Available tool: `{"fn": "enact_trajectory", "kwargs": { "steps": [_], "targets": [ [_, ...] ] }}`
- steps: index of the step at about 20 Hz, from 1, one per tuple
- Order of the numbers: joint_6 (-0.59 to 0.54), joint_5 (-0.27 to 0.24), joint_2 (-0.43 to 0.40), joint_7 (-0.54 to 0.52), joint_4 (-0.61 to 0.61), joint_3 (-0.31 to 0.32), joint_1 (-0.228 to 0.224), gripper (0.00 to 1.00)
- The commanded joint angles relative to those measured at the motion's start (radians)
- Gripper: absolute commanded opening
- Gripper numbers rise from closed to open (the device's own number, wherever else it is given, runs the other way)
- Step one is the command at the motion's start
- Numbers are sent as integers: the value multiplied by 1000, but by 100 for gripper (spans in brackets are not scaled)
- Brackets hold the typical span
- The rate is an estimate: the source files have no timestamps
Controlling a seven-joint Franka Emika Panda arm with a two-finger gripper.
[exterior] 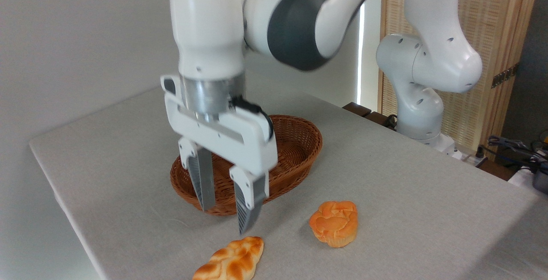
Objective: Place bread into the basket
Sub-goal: 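Move the open gripper down over the braided bread roll, then close the gripper on the braided bread roll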
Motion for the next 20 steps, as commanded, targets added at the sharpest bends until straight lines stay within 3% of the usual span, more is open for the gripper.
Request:
{"fn": "enact_trajectory", "kwargs": {
  "steps": [1,4,16,20],
  "targets": [
    [119,5,60,-49,-9,6,16,100],
    [180,14,124,-46,-9,6,38,100],
    [178,-3,123,-40,6,5,44,100],
    [177,-64,121,-44,19,5,48,100]
  ]
}}
